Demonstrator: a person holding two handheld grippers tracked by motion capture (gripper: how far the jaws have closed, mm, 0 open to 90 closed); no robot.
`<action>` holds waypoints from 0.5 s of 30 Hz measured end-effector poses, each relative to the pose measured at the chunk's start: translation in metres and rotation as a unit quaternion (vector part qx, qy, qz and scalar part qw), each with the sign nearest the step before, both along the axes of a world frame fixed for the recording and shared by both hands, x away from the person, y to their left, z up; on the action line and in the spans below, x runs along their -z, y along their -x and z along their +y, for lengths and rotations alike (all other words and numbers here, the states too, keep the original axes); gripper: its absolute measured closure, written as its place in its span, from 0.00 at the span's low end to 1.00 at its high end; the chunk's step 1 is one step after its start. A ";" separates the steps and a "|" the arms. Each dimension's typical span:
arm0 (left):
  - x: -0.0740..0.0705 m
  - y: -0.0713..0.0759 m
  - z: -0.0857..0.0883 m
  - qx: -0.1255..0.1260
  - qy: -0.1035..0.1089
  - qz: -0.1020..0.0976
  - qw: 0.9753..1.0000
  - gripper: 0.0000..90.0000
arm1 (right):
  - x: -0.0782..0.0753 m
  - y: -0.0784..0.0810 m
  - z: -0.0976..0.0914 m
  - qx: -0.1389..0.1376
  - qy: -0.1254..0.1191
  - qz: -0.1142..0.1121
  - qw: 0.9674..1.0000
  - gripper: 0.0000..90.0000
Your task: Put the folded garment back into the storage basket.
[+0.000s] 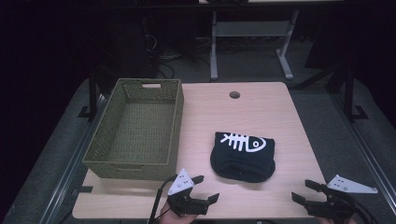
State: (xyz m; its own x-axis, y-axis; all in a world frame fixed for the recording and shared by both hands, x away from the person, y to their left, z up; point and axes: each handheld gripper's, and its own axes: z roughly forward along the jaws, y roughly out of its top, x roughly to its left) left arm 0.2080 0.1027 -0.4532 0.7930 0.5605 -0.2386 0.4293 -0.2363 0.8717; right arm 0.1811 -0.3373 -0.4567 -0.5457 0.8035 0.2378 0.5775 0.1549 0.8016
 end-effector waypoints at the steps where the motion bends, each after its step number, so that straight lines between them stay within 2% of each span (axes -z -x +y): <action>1: -0.001 -0.001 0.000 0.001 -0.003 -0.002 1.000 0.21 | -0.001 -0.002 0.000 -0.002 0.000 -0.001 1.000 0.21; 3: -0.003 -0.005 0.000 -0.004 0.003 0.001 1.000 0.21 | -0.003 -0.005 0.002 -0.003 -0.003 0.002 1.000 0.21; 7: -0.005 -0.010 -0.001 -0.008 0.002 -0.001 1.000 0.21 | -0.006 -0.011 0.006 -0.010 -0.001 0.001 1.000 0.21; 11: -0.007 -0.019 -0.001 -0.010 0.003 0.007 1.000 0.21 | -0.011 -0.018 0.012 -0.019 0.002 0.004 1.000 0.20; 15: -0.007 -0.027 -0.002 -0.014 0.010 0.011 1.000 0.21 | -0.016 -0.025 0.016 -0.027 0.001 0.006 1.000 0.20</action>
